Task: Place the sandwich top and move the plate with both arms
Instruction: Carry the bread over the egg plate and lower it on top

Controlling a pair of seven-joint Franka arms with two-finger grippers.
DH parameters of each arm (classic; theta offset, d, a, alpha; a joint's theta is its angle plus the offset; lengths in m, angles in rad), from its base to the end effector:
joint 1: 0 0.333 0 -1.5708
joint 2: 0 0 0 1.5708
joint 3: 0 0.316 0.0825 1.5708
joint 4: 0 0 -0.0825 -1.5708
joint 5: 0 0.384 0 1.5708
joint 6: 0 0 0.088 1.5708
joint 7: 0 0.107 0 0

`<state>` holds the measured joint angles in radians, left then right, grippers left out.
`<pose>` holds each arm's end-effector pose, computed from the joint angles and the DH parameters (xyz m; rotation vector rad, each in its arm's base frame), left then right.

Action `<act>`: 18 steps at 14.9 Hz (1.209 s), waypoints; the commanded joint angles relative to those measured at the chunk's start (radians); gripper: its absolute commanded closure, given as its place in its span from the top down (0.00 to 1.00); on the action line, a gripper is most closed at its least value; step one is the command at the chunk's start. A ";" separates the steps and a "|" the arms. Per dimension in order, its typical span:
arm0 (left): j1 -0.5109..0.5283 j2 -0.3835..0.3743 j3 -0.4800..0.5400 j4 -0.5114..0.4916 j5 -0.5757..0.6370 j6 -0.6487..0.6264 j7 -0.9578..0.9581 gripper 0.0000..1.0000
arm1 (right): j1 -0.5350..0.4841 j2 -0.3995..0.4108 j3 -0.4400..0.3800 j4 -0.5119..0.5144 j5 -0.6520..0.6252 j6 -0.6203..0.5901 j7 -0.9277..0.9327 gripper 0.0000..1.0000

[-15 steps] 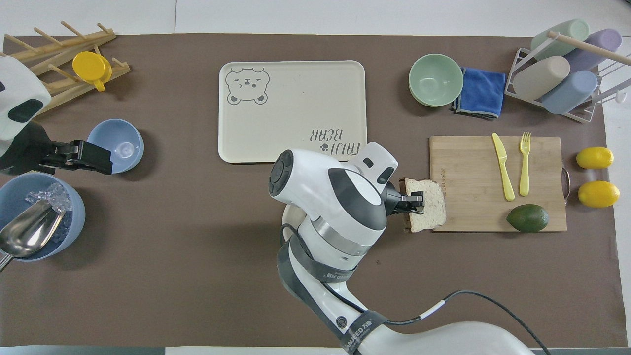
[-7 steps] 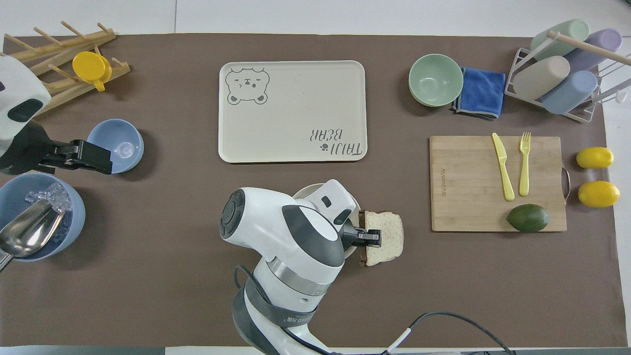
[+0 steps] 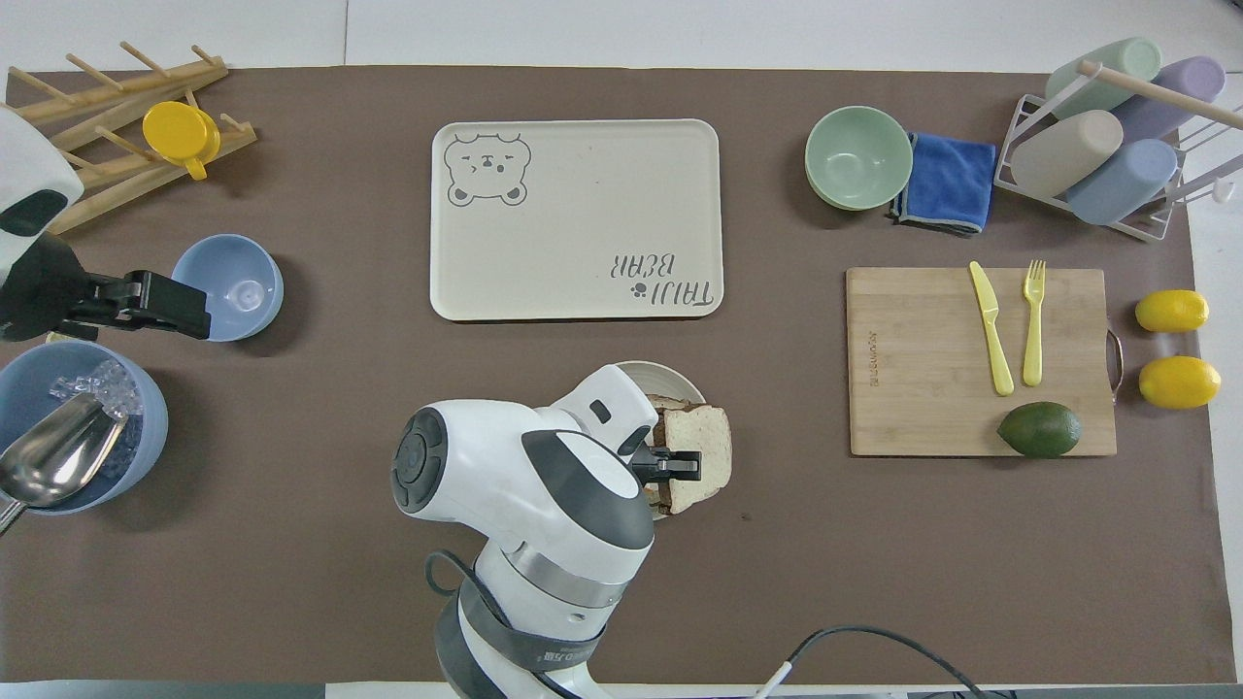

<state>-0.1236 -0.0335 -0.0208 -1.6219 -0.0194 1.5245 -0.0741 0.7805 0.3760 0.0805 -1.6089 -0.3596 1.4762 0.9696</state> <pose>0.5323 -0.0798 0.6149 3.1263 -0.1103 -0.1026 0.4287 0.4292 0.3875 2.5424 -0.0600 -0.0594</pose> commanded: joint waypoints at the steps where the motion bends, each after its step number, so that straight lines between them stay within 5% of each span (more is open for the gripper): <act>1: 0.015 -0.013 -0.005 -0.015 0.006 0.020 0.007 1.00 | -0.023 0.015 0.005 0.009 0.025 0.056 0.001 0.00; 14: 0.018 -0.020 -0.005 -0.042 0.006 0.058 0.002 1.00 | -0.044 0.007 0.005 -0.049 0.143 0.199 0.024 0.00; 16: 0.018 -0.031 -0.005 -0.064 0.006 0.069 0.002 1.00 | -0.047 0.007 0.004 -0.051 0.143 0.208 0.020 0.21; 17: 0.018 -0.034 -0.005 -0.066 0.006 0.071 0.000 1.00 | -0.055 0.009 0.005 -0.051 0.145 0.211 0.021 0.48; 18: 0.018 -0.034 -0.005 -0.072 0.006 0.072 0.000 1.00 | -0.058 0.009 0.005 -0.051 0.157 0.229 0.021 0.64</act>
<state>-0.1135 -0.0352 -0.0208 -1.6470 -0.0194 1.5671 -0.0741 0.7442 0.3928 0.0777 -1.6429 -0.2367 1.6663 0.9733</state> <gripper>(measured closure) 0.000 0.767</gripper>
